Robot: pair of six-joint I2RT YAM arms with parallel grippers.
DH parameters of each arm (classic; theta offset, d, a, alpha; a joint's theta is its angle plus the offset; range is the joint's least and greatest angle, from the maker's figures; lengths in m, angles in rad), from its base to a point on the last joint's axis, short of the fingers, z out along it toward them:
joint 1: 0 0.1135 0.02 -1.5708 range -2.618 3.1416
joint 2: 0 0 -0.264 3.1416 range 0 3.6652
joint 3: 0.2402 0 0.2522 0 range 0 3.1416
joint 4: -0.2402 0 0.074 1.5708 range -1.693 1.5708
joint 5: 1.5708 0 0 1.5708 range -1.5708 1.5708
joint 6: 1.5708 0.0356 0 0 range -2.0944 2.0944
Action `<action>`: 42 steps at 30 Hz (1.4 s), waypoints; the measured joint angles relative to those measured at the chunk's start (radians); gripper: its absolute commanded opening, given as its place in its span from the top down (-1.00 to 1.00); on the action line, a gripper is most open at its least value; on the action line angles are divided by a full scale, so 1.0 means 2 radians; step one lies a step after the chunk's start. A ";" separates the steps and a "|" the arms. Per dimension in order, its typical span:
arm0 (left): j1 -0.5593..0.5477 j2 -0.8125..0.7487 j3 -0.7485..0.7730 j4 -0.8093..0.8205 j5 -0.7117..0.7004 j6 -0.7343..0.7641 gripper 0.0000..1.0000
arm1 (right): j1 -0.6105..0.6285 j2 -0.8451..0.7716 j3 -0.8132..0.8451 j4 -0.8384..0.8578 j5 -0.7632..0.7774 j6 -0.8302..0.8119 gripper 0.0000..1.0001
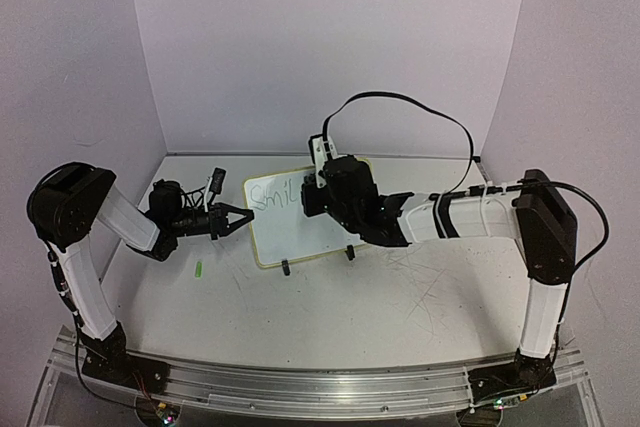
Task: Write a sentence on the whiteboard
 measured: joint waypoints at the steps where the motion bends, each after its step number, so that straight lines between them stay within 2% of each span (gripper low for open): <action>1: 0.000 0.000 0.000 0.000 0.000 0.000 1.00 | -0.001 0.000 0.002 0.000 0.000 0.000 1.00; 18: 0.000 0.000 0.000 -0.004 -0.003 -0.001 1.00 | 0.004 0.022 0.025 0.007 -0.023 0.008 1.00; 33: 0.000 0.000 0.003 -0.008 -0.003 0.000 1.00 | 0.013 0.012 -0.026 0.009 -0.017 0.028 1.00; 42: 0.000 0.000 0.003 -0.008 -0.001 0.001 1.00 | 0.009 0.000 -0.028 0.009 0.008 -0.002 1.00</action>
